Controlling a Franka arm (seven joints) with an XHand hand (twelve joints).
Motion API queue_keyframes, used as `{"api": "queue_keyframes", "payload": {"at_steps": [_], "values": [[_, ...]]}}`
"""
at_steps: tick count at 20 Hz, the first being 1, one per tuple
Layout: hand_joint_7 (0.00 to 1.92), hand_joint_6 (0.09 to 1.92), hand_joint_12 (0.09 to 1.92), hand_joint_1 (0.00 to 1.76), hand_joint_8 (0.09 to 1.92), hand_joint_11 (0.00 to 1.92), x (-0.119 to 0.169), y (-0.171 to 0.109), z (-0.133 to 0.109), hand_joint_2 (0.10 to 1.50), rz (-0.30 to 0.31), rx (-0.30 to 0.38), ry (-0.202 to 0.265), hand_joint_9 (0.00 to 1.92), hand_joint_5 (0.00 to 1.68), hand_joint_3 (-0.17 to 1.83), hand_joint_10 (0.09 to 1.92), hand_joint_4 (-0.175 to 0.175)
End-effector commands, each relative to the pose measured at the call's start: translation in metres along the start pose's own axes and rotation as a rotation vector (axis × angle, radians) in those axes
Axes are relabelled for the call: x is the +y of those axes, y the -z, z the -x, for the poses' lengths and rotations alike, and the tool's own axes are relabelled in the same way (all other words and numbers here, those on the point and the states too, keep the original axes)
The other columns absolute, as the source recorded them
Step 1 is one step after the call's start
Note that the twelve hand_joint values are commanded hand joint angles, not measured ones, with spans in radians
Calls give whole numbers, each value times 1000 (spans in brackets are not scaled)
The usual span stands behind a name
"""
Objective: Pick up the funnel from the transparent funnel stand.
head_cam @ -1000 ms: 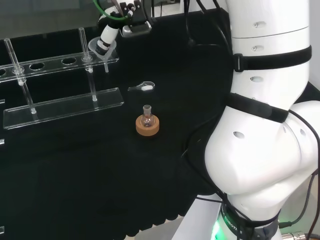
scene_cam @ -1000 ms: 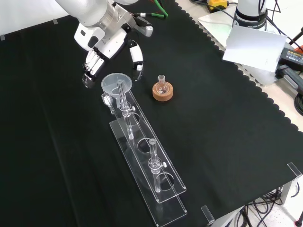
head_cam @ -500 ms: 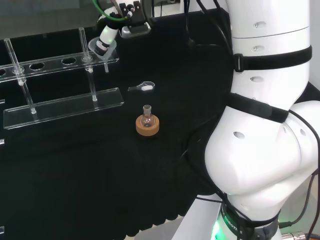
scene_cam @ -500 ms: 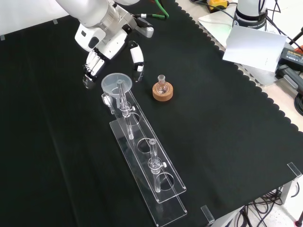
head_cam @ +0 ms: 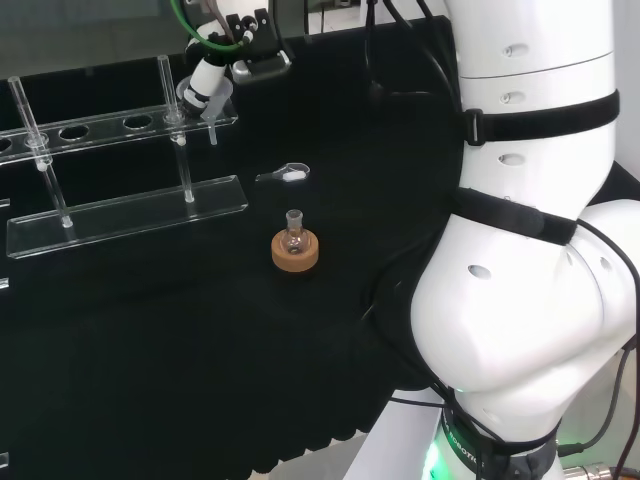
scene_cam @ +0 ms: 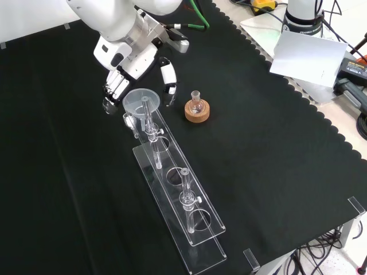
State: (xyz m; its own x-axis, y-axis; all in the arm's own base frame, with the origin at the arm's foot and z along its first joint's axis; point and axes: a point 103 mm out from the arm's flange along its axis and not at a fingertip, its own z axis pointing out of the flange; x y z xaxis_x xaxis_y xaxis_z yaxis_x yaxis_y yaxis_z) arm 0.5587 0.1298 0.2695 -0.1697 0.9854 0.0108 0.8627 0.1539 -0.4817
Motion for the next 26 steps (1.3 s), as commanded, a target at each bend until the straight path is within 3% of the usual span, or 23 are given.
{"api": "queue_keyframes", "payload": {"at_steps": [1,7,12,14,18,20,22,26], "values": [[0,87,1493,656,474,344,1,-2,1,594,1,-3,-4,163,117,526,879,22],[0,87,1487,669,526,359,3,-5,4,596,-11,-14,-15,190,135,525,867,19],[136,87,1449,687,669,421,6,-9,0,597,7,-68,-19,401,280,540,732,-9],[232,87,1422,710,684,455,5,-8,-2,601,58,-95,-34,482,349,545,686,-19],[480,103,1319,804,669,612,-5,2,-8,664,255,-177,-84,709,569,574,577,-29],[592,248,1270,838,638,689,-12,12,-10,709,329,-213,-84,813,710,600,502,-17],[653,428,1233,861,620,734,-18,24,-12,743,350,-259,-85,872,737,622,450,-9],[684,620,1155,892,622,788,-36,52,-12,766,350,-250,-79,919,707,642,410,-12]]}}
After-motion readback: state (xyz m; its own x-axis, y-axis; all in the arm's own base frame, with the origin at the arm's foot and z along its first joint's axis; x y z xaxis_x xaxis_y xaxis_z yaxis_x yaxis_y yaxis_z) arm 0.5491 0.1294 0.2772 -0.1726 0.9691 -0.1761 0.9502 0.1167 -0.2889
